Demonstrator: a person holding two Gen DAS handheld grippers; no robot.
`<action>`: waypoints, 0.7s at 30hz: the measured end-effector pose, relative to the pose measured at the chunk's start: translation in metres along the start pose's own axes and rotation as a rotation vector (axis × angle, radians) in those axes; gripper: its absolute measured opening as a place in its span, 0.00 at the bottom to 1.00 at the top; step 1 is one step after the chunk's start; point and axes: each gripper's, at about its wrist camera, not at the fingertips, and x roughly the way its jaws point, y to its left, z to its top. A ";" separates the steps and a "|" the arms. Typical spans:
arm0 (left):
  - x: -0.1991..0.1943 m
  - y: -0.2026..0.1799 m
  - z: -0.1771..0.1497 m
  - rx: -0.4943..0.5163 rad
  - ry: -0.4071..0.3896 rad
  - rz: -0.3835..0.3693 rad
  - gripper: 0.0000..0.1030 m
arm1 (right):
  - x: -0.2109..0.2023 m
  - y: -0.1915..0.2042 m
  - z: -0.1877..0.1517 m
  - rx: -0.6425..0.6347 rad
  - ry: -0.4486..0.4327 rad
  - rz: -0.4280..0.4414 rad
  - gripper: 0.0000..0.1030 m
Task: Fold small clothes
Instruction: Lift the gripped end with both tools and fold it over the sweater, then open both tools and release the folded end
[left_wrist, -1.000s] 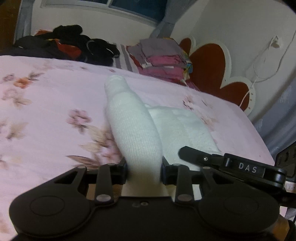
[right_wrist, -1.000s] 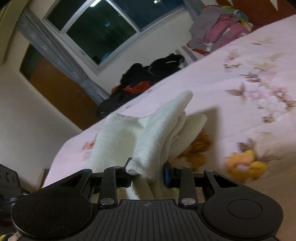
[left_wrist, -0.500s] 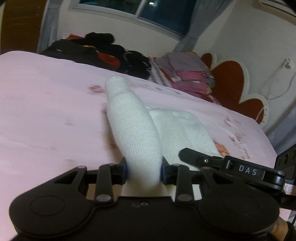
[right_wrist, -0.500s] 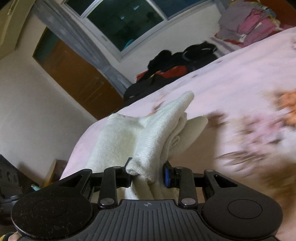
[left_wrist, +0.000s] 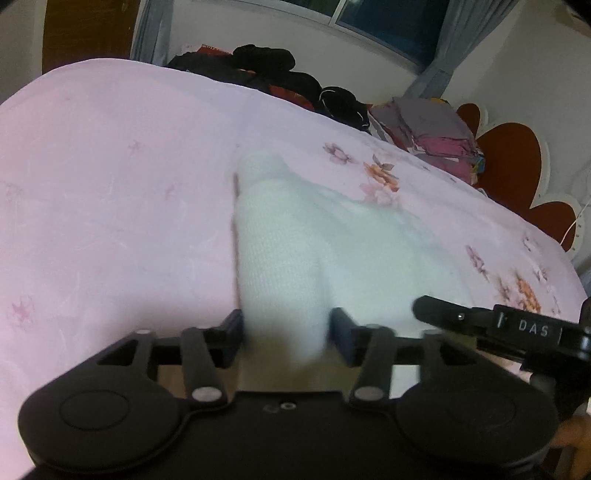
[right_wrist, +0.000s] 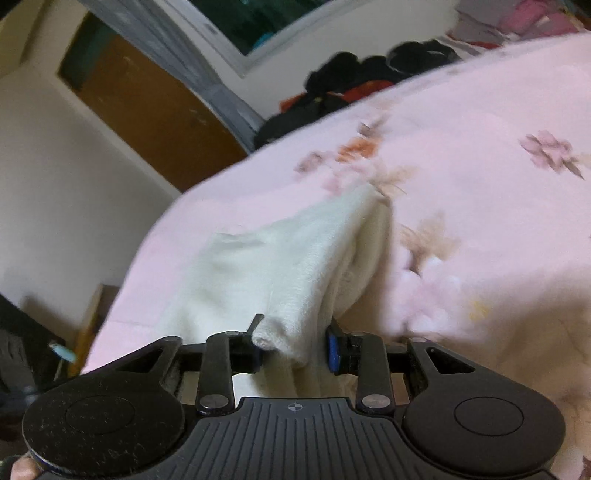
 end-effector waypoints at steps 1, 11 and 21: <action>0.001 -0.002 0.000 0.004 -0.005 0.007 0.62 | 0.000 -0.003 -0.001 0.010 0.000 -0.012 0.34; -0.039 -0.005 0.015 0.064 -0.178 0.046 0.51 | -0.025 0.037 0.020 -0.176 -0.137 -0.152 0.46; 0.021 -0.006 0.035 0.062 -0.117 0.064 0.43 | 0.050 0.055 0.041 -0.284 -0.080 -0.241 0.31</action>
